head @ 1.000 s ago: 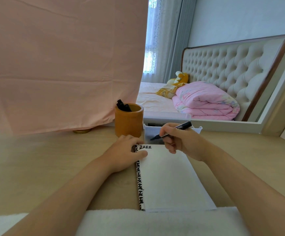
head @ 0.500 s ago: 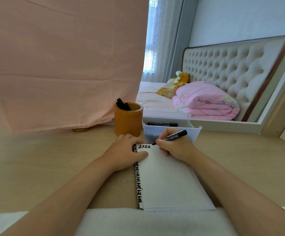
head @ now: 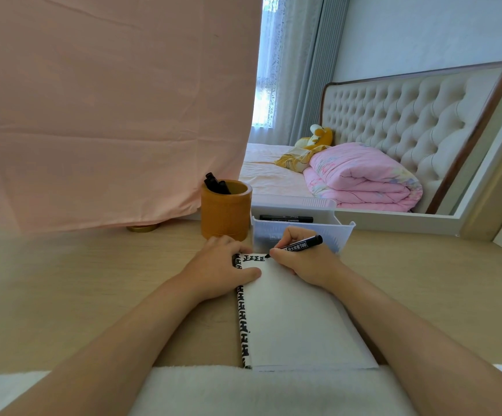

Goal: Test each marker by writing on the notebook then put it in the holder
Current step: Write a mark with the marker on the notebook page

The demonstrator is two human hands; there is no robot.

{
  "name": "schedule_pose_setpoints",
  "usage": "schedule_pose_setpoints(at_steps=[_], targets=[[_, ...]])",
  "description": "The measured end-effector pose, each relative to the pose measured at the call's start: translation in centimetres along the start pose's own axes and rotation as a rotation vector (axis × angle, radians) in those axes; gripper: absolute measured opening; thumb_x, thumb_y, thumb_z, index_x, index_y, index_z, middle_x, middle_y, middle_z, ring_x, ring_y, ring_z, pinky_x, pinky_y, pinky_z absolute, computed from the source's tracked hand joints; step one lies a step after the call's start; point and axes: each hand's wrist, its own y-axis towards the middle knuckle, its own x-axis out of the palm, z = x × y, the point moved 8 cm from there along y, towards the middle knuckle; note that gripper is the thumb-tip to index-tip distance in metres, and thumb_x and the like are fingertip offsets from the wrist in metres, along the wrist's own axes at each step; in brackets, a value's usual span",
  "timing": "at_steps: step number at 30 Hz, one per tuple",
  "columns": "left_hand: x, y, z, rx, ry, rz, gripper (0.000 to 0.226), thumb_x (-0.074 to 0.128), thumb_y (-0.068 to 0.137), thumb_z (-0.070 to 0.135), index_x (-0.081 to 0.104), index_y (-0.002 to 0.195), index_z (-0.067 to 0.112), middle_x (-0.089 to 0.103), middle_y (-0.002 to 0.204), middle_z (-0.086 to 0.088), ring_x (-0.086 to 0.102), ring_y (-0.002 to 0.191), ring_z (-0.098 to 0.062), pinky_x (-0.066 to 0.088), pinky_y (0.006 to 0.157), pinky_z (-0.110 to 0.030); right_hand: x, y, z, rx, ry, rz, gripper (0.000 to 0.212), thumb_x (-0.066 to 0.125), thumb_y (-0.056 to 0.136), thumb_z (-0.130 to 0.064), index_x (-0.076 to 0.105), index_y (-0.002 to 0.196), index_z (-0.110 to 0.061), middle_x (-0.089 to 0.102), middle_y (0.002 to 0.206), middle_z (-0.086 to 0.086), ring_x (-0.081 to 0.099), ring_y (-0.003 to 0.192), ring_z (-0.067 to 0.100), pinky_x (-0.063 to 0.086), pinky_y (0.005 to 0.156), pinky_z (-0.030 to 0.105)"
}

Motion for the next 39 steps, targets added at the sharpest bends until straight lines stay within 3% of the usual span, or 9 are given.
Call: schedule_pose_setpoints(at_steps=[3,10,21,39], targets=[[0.02,-0.02,-0.04,-0.001,0.001,0.003,0.049,0.064,0.083,0.057,0.055,0.128,0.041,0.049,0.125,0.011,0.035,0.122,-0.01,0.035,0.1,-0.031,0.04,0.12,-0.1,-0.029,-0.057,0.008,0.022,0.074,0.08,-0.018,0.059,0.064,-0.02,0.069,0.071,0.002,0.054,0.058,0.004,0.043,0.055,0.019],[0.04,-0.1,0.06,-0.007,0.012,-0.005,0.05,0.063,0.084,0.057,0.054,0.13,0.04,0.048,0.126,0.011,0.035,0.121,-0.009,0.034,0.094,-0.029,0.06,0.07,-0.22,-0.074,-0.105,0.016,0.028,0.072,0.08,-0.014,0.052,0.063,-0.023,0.062,0.065,-0.004,0.051,0.058,0.006,0.04,0.056,0.021],[0.05,-0.06,-0.05,-0.001,-0.008,0.006,0.049,0.064,0.083,0.056,0.056,0.129,0.04,0.049,0.124,0.011,0.035,0.121,-0.009,0.034,0.099,-0.03,-0.02,0.11,-0.18,-0.094,-0.045,-0.007,0.031,0.073,0.08,-0.013,0.053,0.059,-0.026,0.062,0.06,-0.01,0.05,0.055,0.002,0.039,0.054,0.016],[-0.07,-0.18,0.09,0.002,0.002,-0.003,0.048,0.063,0.084,0.057,0.054,0.128,0.042,0.048,0.126,0.01,0.036,0.122,-0.011,0.036,0.1,-0.032,0.28,-0.05,-0.64,-0.113,-0.049,-0.061,0.025,0.075,0.082,-0.016,0.058,0.065,-0.024,0.066,0.069,-0.005,0.056,0.062,0.005,0.042,0.057,0.016]])
